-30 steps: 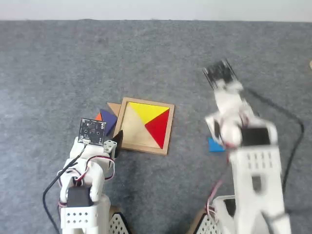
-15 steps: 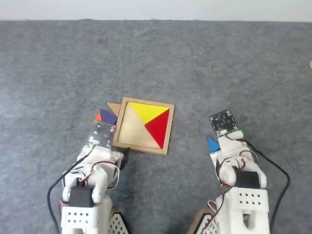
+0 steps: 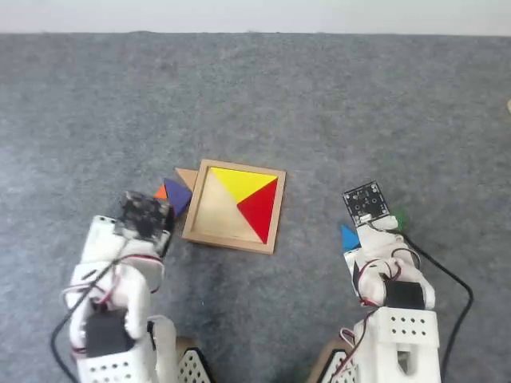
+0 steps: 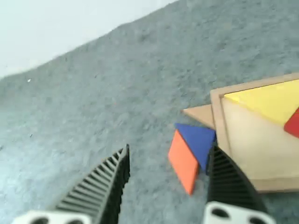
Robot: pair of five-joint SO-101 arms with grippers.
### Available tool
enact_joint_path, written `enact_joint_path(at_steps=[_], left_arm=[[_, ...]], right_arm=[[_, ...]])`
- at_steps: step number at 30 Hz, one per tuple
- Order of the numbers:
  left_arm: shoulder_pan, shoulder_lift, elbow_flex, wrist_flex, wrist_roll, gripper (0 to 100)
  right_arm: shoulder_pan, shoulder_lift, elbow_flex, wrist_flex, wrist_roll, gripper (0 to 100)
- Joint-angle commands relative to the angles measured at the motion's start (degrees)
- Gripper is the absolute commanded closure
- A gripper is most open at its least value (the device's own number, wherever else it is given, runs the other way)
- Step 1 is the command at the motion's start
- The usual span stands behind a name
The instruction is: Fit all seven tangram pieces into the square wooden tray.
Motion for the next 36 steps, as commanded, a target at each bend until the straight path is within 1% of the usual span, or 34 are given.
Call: enact_joint_path(at_steps=[1, 3, 5, 8, 10, 13, 18, 22, 25, 32, 36], left_arm=[[-3.96, 24.44, -22.9, 7.03, -0.7, 75], [-6.59, 41.14, -34.77, 11.78, -1.58, 75], [-9.05, 57.58, -45.41, 17.05, -4.13, 75], [-11.08, 79.38, -58.59, 23.91, -7.21, 75], [-11.25, 90.37, -64.57, 24.62, -7.91, 75], [-10.29, 101.19, -69.67, 24.44, -9.23, 75], [-5.27, 108.92, -68.09, 17.67, -4.22, 75], [-1.76, 109.45, -64.4, 16.7, -3.69, 75], [-1.32, 109.89, -62.99, 12.75, -2.11, 75], [2.02, 110.07, -56.04, 4.4, -2.02, 75], [2.11, 110.07, -54.73, 2.64, -2.02, 75]], right_arm=[[0.31, -1.27, -0.53, -1.19, 0.79, 85.5], [0.31, -1.27, -0.44, -1.36, 0.79, 85.5], [0.31, -1.27, -0.44, -1.45, 0.79, 85.5], [0.31, -1.27, -0.44, -1.63, 0.7, 85.5], [0.31, -1.27, -0.44, -1.71, 0.7, 85.5], [0.31, -1.27, -0.44, -1.71, 0.79, 85.5], [0.31, -1.36, -0.44, -1.71, 0.79, 85.5], [0.4, -1.45, -0.44, -1.71, 0.79, 85.5], [0.4, -1.63, -0.44, -1.8, 0.79, 85.5], [0.48, -1.71, -0.44, -1.8, 0.79, 85.5], [0.48, -1.71, -0.44, -1.8, 0.79, 85.5]])
